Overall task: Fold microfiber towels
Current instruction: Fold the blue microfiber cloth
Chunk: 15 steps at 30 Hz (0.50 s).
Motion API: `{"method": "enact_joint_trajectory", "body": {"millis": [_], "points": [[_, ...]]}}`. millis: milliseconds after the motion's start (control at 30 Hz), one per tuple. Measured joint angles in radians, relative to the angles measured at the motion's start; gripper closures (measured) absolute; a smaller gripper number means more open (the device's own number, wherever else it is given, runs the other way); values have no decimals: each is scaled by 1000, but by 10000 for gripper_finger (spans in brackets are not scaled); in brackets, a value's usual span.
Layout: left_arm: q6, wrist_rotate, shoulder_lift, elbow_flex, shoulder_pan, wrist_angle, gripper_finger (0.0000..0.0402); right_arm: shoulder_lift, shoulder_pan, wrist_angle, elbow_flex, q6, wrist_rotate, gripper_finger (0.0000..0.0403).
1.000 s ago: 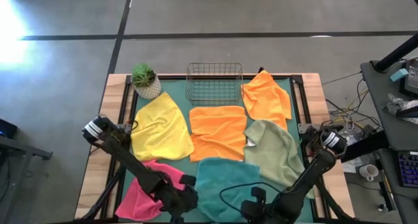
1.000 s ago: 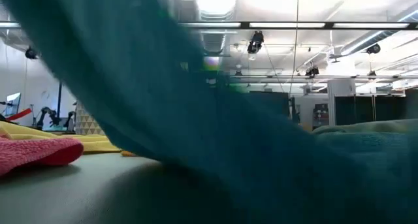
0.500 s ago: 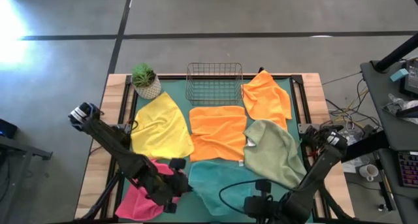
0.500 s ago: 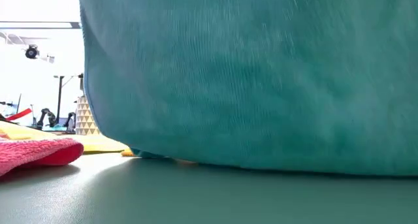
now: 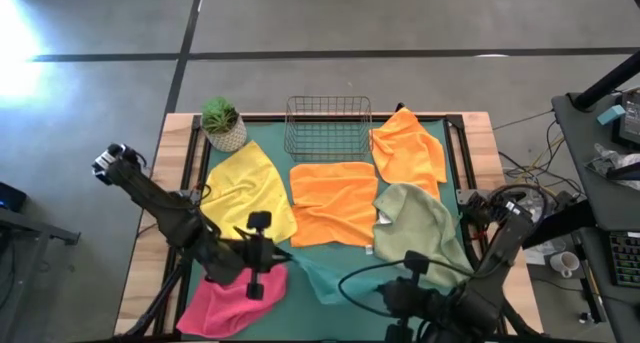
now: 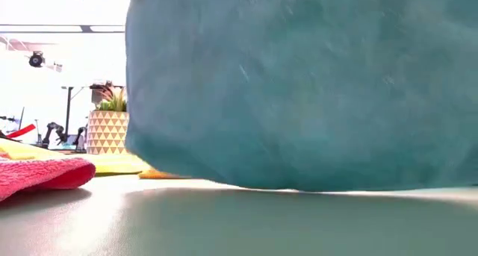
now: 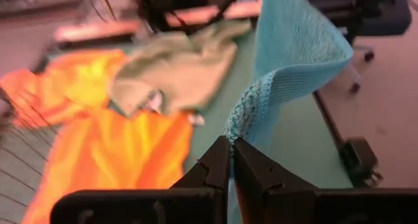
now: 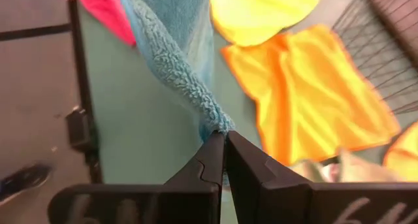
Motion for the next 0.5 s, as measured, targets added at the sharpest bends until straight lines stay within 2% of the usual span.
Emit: {"method": "enact_joint_trajectory", "body": {"millis": [167,300,500], "points": [[63,-42,-55,1,17,0,401,-1,-20,-70,26,-6,84,394],[152,-114,-84,1,31,1,401,-8,-61,-68,25,-88,163,394],[181,-122,-112,0,52,0,401,-13,-116,-68,25,-191,189,394]]}}
